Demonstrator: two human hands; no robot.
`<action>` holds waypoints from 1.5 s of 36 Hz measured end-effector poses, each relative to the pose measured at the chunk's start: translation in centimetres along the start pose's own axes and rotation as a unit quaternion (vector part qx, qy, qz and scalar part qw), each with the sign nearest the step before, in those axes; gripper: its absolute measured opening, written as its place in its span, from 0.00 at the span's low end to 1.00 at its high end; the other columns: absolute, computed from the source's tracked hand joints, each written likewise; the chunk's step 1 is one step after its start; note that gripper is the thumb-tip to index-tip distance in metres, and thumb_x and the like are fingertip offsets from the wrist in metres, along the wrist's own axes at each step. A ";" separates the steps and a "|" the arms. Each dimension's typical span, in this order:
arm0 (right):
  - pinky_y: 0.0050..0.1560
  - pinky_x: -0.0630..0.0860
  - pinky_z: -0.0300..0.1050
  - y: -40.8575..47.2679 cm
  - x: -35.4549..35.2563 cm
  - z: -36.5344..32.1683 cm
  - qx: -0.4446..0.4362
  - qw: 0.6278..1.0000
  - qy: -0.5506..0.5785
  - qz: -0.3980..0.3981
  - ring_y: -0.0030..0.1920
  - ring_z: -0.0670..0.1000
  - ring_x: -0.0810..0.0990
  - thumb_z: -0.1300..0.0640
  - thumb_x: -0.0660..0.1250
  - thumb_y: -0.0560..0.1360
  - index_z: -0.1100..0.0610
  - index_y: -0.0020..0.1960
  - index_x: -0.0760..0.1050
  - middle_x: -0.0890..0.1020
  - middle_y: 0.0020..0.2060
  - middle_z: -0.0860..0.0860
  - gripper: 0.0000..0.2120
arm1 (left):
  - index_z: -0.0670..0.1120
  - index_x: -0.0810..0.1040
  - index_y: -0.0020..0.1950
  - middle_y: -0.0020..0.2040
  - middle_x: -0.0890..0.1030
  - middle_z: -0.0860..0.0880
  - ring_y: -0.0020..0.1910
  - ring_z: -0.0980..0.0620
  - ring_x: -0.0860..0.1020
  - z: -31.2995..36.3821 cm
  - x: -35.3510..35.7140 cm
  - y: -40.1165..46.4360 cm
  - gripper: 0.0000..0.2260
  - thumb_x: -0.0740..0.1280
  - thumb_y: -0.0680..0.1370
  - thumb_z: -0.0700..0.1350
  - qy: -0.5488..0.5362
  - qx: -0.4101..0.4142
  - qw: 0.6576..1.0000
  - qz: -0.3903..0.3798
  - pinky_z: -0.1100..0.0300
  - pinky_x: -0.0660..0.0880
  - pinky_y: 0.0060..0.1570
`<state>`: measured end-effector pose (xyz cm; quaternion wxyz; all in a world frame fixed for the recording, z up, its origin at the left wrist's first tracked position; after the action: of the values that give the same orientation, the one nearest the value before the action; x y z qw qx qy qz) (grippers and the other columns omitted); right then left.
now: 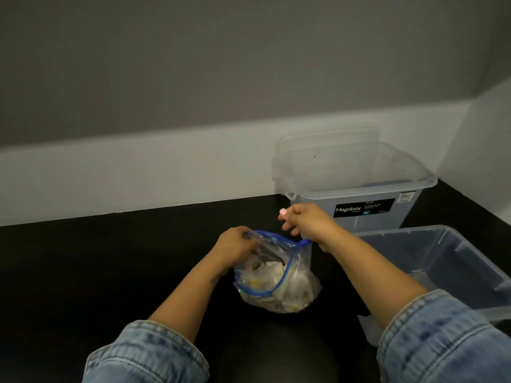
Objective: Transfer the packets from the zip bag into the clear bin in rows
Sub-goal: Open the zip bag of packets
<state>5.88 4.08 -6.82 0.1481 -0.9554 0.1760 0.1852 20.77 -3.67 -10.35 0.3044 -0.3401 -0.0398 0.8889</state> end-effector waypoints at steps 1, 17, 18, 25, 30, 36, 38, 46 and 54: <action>0.44 0.71 0.42 0.1 -0.4 -0.1 -0.012 0.999 0.011 0.028 0.39 0.48 0.75 0.52 0.61 0.80 0.58 0.52 0.77 0.79 0.41 0.51 0.11 | 0.47 0.79 0.50 0.46 0.82 0.46 0.46 0.49 0.81 -0.4 -0.2 0.0 0.05 0.66 0.75 0.42 -0.021 -0.015 0.999 0.025 0.53 0.79 0.50; 0.35 0.70 0.36 -1.3 1.5 2.7 0.009 0.991 -0.037 0.131 0.40 0.46 0.73 0.67 0.71 0.69 0.53 0.53 0.61 0.73 0.47 0.51 0.23 | 0.51 0.71 0.65 0.58 0.73 0.50 0.55 0.52 0.73 1.5 -0.5 -0.6 0.21 0.66 0.75 0.57 -0.007 -0.035 0.996 -0.083 0.57 0.70 0.50; 0.33 0.68 0.36 -1.3 1.5 2.6 -0.004 0.989 -0.034 0.142 0.39 0.45 0.73 0.67 0.69 0.71 0.53 0.52 0.62 0.74 0.45 0.51 0.20 | 0.51 0.72 0.66 0.59 0.74 0.51 0.55 0.54 0.73 2.1 -0.4 -0.4 0.20 0.65 0.76 0.56 -0.008 0.000 0.997 -0.074 0.58 0.69 0.51; 0.47 0.72 0.42 -1.2 1.5 2.0 -0.049 0.989 -0.046 0.128 0.48 0.49 0.77 0.60 0.62 0.79 0.52 0.50 0.73 0.79 0.46 0.50 0.04 | 0.54 0.78 0.57 0.53 0.80 0.52 0.53 0.53 0.76 4.1 1.2 0.9 0.11 0.64 0.77 0.55 0.239 0.107 0.964 -0.045 0.53 0.72 0.57; 0.47 0.75 0.44 -0.9 0.6 2.9 -0.015 0.992 0.013 0.121 0.43 0.50 0.79 0.59 0.63 0.79 0.55 0.43 0.78 0.81 0.39 0.51 0.08 | 0.50 0.76 0.41 0.37 0.76 0.51 0.36 0.56 0.72 4.7 1.3 0.6 0.11 0.60 0.80 0.50 0.127 0.103 0.981 -0.103 0.63 0.69 0.39; 0.45 0.75 0.42 -0.4 1.0 4.1 0.064 0.973 0.218 0.047 0.37 0.48 0.78 0.63 0.61 0.80 0.59 0.49 0.77 0.80 0.33 0.52 0.07 | 0.43 0.80 0.51 0.45 0.83 0.44 0.47 0.48 0.81 2.7 1.4 0.6 0.12 0.59 0.81 0.47 -0.157 -0.031 0.970 -0.182 0.53 0.76 0.53; 0.46 0.75 0.45 -0.2 1.3 4.8 0.104 0.949 0.296 0.024 0.37 0.50 0.80 0.64 0.59 0.80 0.58 0.55 0.75 0.82 0.33 0.52 0.08 | 0.41 0.80 0.52 0.43 0.84 0.43 0.42 0.49 0.83 1.7 1.6 0.8 0.12 0.59 0.81 0.45 -0.251 -0.077 0.947 -0.184 0.54 0.77 0.48; 0.52 0.77 0.50 -0.6 1.7 6.2 0.176 0.943 0.281 -0.008 0.48 0.54 0.79 0.66 0.61 0.78 0.57 0.56 0.74 0.80 0.50 0.56 0.09 | 0.41 0.80 0.56 0.53 0.82 0.41 0.52 0.47 0.79 -2.0 2.7 1.2 0.10 0.63 0.79 0.42 -0.459 -0.205 0.854 -0.129 0.49 0.74 0.60; 0.40 0.74 0.45 -1.3 2.6 6.5 0.216 0.931 0.293 -0.029 0.40 0.51 0.77 0.63 0.59 0.80 0.58 0.48 0.77 0.79 0.40 0.54 0.08 | 0.40 0.80 0.55 0.54 0.81 0.40 0.57 0.45 0.79 -3.0 3.0 1.1 0.10 0.63 0.78 0.41 -0.536 -0.206 0.809 -0.124 0.47 0.73 0.62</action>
<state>6.69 6.73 -13.35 0.2985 -0.9167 0.2194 -0.1499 20.35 -3.28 -14.71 0.2646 0.1434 -0.4210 0.8557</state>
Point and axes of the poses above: each hand's wrist, its own y-axis towards the middle knuckle, its own x-axis out of the palm, z = x × y, the point moved 6 cm from there along y, towards the middle knuckle
